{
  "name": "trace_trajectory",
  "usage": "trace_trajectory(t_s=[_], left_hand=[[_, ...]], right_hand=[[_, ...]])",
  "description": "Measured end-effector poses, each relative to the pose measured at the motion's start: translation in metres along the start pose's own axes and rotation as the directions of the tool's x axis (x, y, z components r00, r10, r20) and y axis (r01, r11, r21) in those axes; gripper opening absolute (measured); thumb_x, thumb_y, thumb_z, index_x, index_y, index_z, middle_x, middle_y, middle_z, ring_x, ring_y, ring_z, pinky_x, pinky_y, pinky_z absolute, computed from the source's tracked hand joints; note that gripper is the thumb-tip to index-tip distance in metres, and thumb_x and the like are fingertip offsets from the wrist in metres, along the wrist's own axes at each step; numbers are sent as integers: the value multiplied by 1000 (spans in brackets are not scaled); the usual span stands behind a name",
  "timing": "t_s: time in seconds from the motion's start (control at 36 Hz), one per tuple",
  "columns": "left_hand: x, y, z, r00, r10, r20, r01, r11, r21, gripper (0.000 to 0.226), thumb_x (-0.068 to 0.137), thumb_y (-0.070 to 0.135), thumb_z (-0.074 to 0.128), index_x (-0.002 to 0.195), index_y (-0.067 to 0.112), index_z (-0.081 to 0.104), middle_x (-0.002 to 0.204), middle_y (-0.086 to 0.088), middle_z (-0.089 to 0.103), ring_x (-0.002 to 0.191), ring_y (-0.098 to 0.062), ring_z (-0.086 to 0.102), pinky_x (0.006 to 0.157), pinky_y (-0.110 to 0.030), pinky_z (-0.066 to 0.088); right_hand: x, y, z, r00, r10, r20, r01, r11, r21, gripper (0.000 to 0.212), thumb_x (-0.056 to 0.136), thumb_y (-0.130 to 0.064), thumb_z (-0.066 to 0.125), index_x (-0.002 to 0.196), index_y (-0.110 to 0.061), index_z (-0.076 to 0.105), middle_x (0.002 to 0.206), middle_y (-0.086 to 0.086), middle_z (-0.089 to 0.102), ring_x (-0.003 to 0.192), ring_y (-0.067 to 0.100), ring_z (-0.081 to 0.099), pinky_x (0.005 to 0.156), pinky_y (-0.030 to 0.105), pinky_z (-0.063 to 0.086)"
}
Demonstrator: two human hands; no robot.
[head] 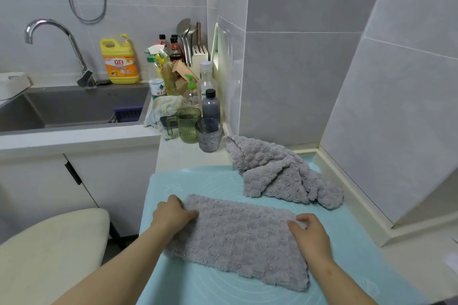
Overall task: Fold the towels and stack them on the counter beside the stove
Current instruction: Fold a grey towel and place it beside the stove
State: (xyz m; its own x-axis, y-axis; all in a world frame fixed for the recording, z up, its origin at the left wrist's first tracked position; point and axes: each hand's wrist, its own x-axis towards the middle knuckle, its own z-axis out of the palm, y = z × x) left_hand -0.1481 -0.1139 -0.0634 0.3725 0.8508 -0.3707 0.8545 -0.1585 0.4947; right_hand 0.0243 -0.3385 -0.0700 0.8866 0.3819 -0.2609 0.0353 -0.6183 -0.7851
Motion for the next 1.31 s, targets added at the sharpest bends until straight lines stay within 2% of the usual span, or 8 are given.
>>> trace_trajectory(t_s=[0.14,0.22,0.33,0.5,0.67,0.83,1.11,1.31], left_hand=[[-3,-4,-1,994,-27,102,33,997,-63,39,80,41,67,91,12,44,83,-3,54,71,-17,50,55,-26,36],[-10,-4,-2,997,-13,78,22,993,-118,36,81,33,69,70,13,41,62,-3,49,53,-16,45,47,-25,32],[-17,-9,3,1000,26,10,-24,983,-183,33,85,31,65,74,14,39,69,-2,48,59,-15,42,51,-26,31],[-20,-22,-4,998,-2,59,23,933,-358,25,90,27,60,80,11,43,80,-7,54,71,-18,47,60,-28,36],[-27,-33,-7,1000,3,-1,-3,996,-93,24,89,36,57,92,18,41,80,2,52,71,-13,48,59,-26,37],[-28,-27,-7,990,104,-100,-96,992,81,46,88,41,56,128,23,42,117,-6,52,102,-23,55,78,-29,45],[-21,-20,-5,972,61,-228,-92,988,-125,42,90,30,56,128,14,48,91,-1,60,86,-19,51,73,-27,40],[-13,-25,-4,963,115,-244,-148,982,-121,10,88,24,59,96,19,64,80,-3,64,76,-20,58,64,-27,42]], right_hand=[[-1,0,0,998,51,-42,-56,991,-123,56,85,-33,63,129,-5,42,122,15,55,107,32,55,82,34,41],[-4,0,1,995,93,20,-85,966,-243,47,81,-42,61,112,-8,49,109,10,60,98,30,59,82,35,47],[-7,3,2,993,40,110,4,929,-370,30,83,-46,56,95,-19,53,98,0,63,92,23,60,79,32,47],[-7,1,2,987,-134,87,151,959,-239,10,94,-28,49,94,-20,44,85,5,58,77,25,57,64,33,41],[-1,-12,9,970,-217,111,235,953,-189,14,95,-22,49,83,-18,44,76,4,54,65,19,49,57,30,33],[7,-4,16,976,-215,30,216,941,-262,9,89,-20,54,94,-13,55,91,12,58,77,26,55,58,30,35],[-1,-1,11,966,-258,22,257,944,-206,13,86,-9,55,78,-19,57,81,4,55,72,20,52,58,28,35],[-3,-6,11,974,-218,56,224,967,-123,14,87,-7,50,78,-14,58,81,8,60,68,21,51,58,30,33]])
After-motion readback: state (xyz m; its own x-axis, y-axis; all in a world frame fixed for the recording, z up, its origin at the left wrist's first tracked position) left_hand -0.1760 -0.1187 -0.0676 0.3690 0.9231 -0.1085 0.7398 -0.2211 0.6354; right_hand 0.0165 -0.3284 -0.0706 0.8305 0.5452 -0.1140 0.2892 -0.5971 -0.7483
